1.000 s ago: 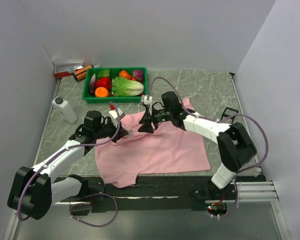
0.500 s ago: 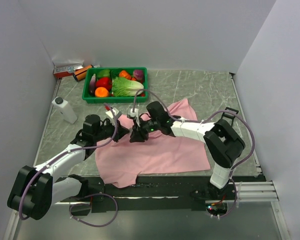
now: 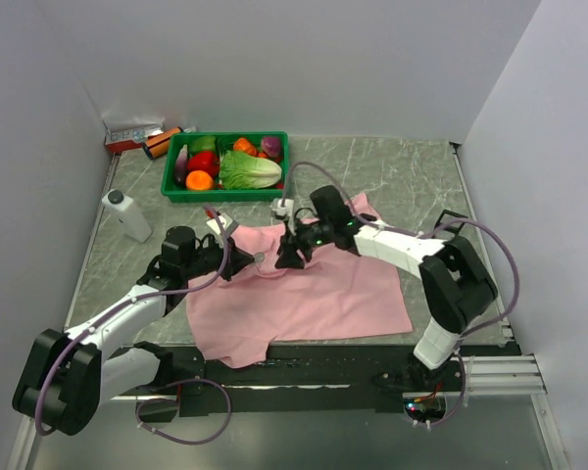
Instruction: Remove the brooch from the garment
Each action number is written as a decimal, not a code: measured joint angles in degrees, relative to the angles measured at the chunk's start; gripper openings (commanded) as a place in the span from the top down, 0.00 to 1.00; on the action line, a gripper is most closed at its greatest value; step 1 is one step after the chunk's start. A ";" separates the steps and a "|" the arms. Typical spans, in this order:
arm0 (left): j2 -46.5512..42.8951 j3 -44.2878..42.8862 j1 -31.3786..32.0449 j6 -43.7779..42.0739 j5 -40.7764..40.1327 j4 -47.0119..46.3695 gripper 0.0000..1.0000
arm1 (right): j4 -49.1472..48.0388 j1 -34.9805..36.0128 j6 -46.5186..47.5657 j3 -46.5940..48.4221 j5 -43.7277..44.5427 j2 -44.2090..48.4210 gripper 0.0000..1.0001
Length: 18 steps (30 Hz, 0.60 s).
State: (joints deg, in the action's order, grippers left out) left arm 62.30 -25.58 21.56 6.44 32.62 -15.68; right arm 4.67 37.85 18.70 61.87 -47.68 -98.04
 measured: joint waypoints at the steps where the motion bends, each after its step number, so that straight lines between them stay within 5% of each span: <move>1: -0.26 0.00 0.00 -0.17 0.57 0.07 0.99 | 1.01 -1.29 2.16 0.00 0.04 1.27 0.40; 9: -0.20 -0.48 1.18 -1.27 3.93 0.11 0.99 | 0.50 -2.08 10.01 0.35 -0.83 3.23 0.38; 18: -0.07 -2.10 1.51 -1.68 5.75 0.35 0.99 | 0.85 0.11 12.39 3.15 -2.43 0.15 0.49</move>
State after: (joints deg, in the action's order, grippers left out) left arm 62.24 -27.68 23.07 4.75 38.37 -15.33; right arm 5.52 37.95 31.09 65.01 -50.11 -97.89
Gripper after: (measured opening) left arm 0.033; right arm 0.540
